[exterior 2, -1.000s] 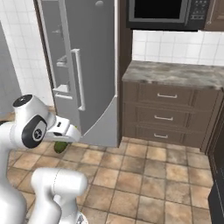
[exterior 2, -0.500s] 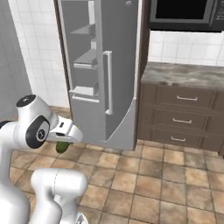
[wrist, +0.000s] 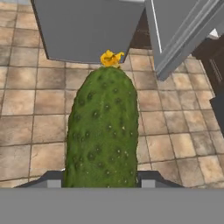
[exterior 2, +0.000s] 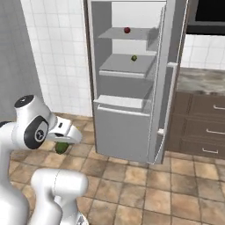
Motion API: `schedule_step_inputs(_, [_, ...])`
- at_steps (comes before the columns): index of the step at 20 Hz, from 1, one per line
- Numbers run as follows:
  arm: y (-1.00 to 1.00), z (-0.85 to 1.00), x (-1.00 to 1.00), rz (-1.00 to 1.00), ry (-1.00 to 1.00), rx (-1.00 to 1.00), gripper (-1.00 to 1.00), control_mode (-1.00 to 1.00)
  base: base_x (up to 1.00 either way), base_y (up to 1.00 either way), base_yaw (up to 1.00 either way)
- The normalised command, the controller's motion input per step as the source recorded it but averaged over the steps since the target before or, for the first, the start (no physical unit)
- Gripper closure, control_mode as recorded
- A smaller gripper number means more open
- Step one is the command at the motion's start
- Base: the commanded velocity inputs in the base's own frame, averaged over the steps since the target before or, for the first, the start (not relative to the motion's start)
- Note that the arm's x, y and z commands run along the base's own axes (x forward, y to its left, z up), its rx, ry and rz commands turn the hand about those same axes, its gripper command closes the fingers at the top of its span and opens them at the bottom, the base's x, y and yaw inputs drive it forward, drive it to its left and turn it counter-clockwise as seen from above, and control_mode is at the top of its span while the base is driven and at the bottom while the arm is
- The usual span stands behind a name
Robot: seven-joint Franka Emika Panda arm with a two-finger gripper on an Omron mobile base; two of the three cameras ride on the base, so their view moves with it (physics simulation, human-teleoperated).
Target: Place the cucumber in the correct fridge rack based on whether it is a fruit or vegetable. Finally, close the fridge door.
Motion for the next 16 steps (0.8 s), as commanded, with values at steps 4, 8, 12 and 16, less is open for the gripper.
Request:
schedule_step_inputs(4, [0.00, 0.00, 0.00, 0.00, 0.00, 0.00, 1.00, 1.00, 0.99, 0.92, -0.27])
schedule_step_inputs(8, [0.00, 0.00, 0.00, 0.00, 0.00, 0.00, 1.00, 1.00, 1.00, 0.46, -0.33])
schedule_step_inputs(12, [0.00, 0.00, 0.00, 0.00, 0.00, 0.00, 1.00, 1.00, 0.82, -0.02, -0.26])
schedule_step_inputs(16, [0.00, 0.00, 0.00, 0.00, 0.00, 0.00, 1.00, 1.00, 0.83, -0.08, -0.14])
